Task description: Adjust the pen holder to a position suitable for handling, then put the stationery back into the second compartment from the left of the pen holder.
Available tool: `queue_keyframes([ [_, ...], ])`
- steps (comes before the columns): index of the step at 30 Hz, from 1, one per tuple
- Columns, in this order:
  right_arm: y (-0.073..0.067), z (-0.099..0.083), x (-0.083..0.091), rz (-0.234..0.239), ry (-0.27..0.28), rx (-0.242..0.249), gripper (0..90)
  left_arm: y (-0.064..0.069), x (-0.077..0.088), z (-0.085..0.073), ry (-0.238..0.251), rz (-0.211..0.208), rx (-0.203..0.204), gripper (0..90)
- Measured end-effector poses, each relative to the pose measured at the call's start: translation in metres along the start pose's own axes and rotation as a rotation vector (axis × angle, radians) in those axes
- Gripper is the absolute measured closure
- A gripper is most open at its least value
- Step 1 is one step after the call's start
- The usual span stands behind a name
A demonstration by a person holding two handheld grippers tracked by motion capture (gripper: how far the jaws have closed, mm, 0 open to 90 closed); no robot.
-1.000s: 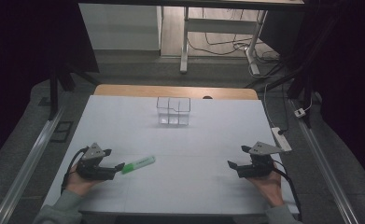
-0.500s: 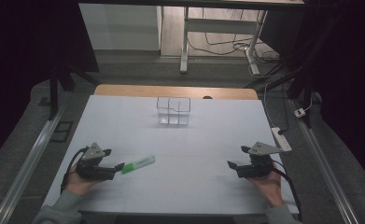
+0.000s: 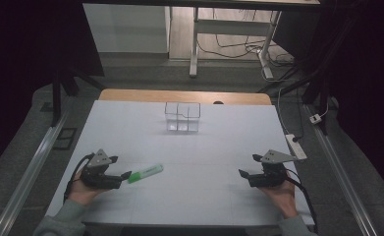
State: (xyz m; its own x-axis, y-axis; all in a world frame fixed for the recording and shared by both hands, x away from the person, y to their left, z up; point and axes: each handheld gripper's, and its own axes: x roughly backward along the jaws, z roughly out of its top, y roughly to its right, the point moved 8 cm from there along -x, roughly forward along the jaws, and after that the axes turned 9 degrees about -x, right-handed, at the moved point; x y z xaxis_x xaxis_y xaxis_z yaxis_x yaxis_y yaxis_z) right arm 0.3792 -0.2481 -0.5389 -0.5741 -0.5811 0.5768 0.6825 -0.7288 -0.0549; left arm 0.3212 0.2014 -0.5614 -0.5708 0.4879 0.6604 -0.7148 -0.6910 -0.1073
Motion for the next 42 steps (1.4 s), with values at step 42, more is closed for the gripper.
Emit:
queue_keyframes([
  [42, -0.003, -0.001, -0.002, 0.023, -0.008, -0.007, 19.4, 0.018, -0.018, 0.029, -0.278, -0.159, -0.261, 21.5],
])
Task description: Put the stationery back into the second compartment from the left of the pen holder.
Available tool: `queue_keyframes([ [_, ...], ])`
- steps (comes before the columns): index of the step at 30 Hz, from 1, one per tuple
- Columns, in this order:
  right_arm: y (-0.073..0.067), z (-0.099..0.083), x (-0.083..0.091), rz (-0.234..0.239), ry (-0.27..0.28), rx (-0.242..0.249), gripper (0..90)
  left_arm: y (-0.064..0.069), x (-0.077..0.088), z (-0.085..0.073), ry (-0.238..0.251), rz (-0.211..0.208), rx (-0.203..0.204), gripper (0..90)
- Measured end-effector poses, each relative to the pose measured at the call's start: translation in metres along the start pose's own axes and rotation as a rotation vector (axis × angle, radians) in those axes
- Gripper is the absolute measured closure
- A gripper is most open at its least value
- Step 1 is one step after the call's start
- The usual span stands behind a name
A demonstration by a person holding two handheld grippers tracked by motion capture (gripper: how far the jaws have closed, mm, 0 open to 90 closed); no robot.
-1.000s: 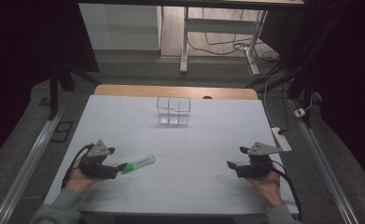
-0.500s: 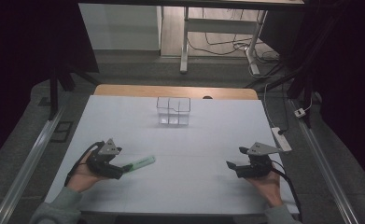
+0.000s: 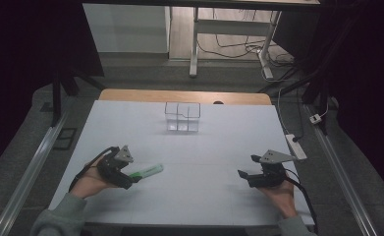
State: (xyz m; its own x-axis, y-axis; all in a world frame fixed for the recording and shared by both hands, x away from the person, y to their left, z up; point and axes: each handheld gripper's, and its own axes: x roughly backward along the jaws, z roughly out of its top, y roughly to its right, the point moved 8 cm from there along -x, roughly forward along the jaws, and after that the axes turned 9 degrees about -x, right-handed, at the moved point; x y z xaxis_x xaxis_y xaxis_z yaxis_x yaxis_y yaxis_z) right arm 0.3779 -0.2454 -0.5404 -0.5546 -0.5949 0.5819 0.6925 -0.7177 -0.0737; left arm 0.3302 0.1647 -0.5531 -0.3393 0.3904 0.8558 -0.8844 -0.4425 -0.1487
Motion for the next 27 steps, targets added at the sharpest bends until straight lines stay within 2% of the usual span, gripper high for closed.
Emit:
queue_keyframes([
  [7, -0.001, -0.001, -0.001, 0.003, -0.001, -0.002, 19.4, -0.001, -0.004, 0.004, -0.031, -0.029, -0.015, 21.5],
  [11, -0.001, -0.001, -0.002, 0.005, -0.002, -0.004, 19.4, -0.002, -0.009, 0.004, -0.092, -0.046, -0.025, 21.5],
  [20, -0.001, -0.002, -0.003, 0.008, -0.011, -0.007, 19.2, -0.006, -0.018, 0.002, -0.154, -0.077, -0.028, 23.6],
  [27, -0.001, -0.002, -0.004, 0.009, -0.014, -0.011, 19.1, -0.007, -0.027, -0.003, -0.218, -0.103, -0.046, 27.2],
])
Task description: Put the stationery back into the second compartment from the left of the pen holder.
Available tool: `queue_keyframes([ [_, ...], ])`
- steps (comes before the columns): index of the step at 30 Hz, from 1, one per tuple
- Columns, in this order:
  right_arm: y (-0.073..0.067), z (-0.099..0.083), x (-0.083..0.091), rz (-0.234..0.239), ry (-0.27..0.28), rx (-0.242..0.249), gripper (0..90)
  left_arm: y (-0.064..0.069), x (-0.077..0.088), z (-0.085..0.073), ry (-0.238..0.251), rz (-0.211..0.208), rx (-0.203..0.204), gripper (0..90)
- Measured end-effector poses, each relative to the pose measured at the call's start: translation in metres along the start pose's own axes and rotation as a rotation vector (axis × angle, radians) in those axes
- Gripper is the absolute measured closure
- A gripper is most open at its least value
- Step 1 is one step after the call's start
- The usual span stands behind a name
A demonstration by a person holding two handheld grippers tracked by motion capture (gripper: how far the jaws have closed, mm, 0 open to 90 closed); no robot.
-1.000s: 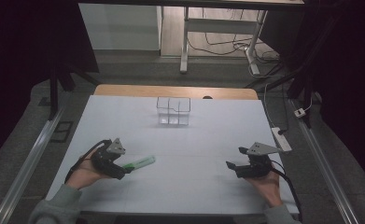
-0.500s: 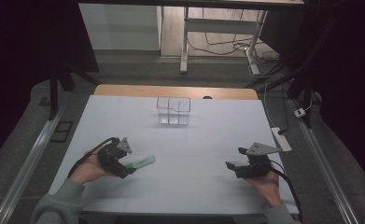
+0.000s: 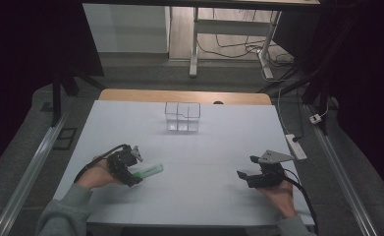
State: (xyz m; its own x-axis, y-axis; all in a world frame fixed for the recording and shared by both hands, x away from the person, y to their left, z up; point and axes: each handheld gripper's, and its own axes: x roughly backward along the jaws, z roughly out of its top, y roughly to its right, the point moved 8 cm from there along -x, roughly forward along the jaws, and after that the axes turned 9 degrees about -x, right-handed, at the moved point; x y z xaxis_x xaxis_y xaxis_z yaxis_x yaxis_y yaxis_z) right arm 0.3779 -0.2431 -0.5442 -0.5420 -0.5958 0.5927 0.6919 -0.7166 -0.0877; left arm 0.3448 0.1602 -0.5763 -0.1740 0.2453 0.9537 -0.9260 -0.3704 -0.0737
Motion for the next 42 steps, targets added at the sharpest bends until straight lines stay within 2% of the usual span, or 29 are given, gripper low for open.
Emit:
queue_keyframes([
  [7, 0.0000, -0.0007, -0.0006, 0.000, -0.006, 0.000, 19.1, -0.0018, -0.0063, -0.0015, -0.033, -0.018, -0.018, 34.2],
  [12, 0.0002, -0.0008, -0.0008, 0.000, -0.007, -0.003, 19.1, -0.0026, -0.0108, -0.0031, -0.053, -0.030, -0.037, 42.4],
  [18, 0.0003, -0.0009, -0.0012, 0.000, -0.007, -0.004, 19.1, -0.0018, -0.0102, -0.0037, -0.041, -0.069, -0.047, 54.7],
  [24, -0.0002, -0.0007, -0.0012, 0.001, -0.005, -0.006, 19.1, -0.0005, -0.0104, -0.0022, -0.037, -0.085, -0.056, 66.3],
  [28, -0.0003, -0.0006, -0.0011, 0.003, -0.003, -0.007, 19.2, -0.0006, -0.0104, -0.0022, -0.041, -0.086, -0.053, 66.8],
  [29, -0.0003, -0.0005, -0.0009, 0.002, -0.003, -0.007, 19.2, -0.0008, -0.0098, -0.0025, -0.052, -0.080, -0.064, 66.8],
  [34, -0.0005, -0.0001, -0.0005, 0.003, 0.001, -0.007, 19.3, 0.0003, -0.0099, -0.0020, -0.046, -0.071, -0.059, 67.0],
  [38, -0.0003, 0.0007, 0.0001, 0.003, 0.007, -0.005, 19.5, -0.0003, -0.0092, -0.0018, -0.031, -0.063, -0.067, 67.1],
  [42, -0.0003, 0.0016, 0.0011, 0.001, 0.013, -0.005, 19.5, -0.0006, -0.0045, 0.0017, 0.009, -0.057, -0.066, 67.1],
])
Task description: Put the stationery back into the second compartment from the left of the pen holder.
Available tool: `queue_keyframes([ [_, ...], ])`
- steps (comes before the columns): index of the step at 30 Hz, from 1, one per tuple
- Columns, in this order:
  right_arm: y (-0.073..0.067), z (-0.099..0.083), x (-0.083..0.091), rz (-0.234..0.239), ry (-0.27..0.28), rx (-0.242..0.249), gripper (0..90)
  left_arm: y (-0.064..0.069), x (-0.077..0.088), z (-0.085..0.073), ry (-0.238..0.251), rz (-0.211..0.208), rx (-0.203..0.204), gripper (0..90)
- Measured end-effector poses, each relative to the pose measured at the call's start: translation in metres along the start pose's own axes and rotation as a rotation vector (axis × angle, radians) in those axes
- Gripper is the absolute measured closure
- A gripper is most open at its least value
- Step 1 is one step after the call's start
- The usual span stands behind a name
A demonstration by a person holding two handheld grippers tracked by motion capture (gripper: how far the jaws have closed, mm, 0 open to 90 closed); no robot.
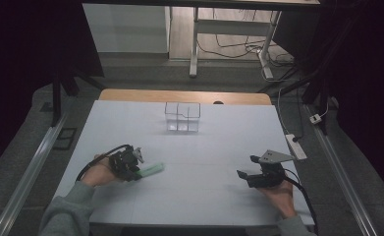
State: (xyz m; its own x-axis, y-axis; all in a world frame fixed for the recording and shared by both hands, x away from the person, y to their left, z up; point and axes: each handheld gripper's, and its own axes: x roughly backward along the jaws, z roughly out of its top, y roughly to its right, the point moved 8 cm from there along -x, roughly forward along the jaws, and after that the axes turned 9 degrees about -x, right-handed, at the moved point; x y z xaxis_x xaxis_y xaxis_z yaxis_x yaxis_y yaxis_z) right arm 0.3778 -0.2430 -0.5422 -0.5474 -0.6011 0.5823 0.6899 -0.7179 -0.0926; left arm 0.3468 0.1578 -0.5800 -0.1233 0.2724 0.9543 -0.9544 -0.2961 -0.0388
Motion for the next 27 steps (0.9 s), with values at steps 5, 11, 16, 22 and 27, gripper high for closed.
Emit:
queue_keyframes([
  [5, -0.001, 0.001, 0.001, -0.001, 0.008, 0.002, 19.6, 0.000, 0.008, 0.002, 0.042, 0.014, -0.002, 67.1],
  [11, -0.002, 0.002, 0.001, -0.002, 0.004, 0.008, 19.6, 0.001, 0.019, 0.008, 0.088, 0.037, -0.009, 67.0],
  [16, -0.003, 0.003, 0.000, -0.002, 0.008, 0.010, 19.6, 0.003, 0.023, 0.014, 0.109, 0.044, -0.019, 67.0],
  [22, -0.004, 0.004, 0.000, -0.005, 0.007, 0.021, 19.6, 0.005, 0.025, 0.019, 0.124, 0.050, -0.026, 67.0],
  [27, -0.005, 0.005, -0.002, -0.003, 0.011, 0.022, 19.5, 0.006, 0.026, 0.024, 0.134, 0.051, -0.035, 67.0],
])
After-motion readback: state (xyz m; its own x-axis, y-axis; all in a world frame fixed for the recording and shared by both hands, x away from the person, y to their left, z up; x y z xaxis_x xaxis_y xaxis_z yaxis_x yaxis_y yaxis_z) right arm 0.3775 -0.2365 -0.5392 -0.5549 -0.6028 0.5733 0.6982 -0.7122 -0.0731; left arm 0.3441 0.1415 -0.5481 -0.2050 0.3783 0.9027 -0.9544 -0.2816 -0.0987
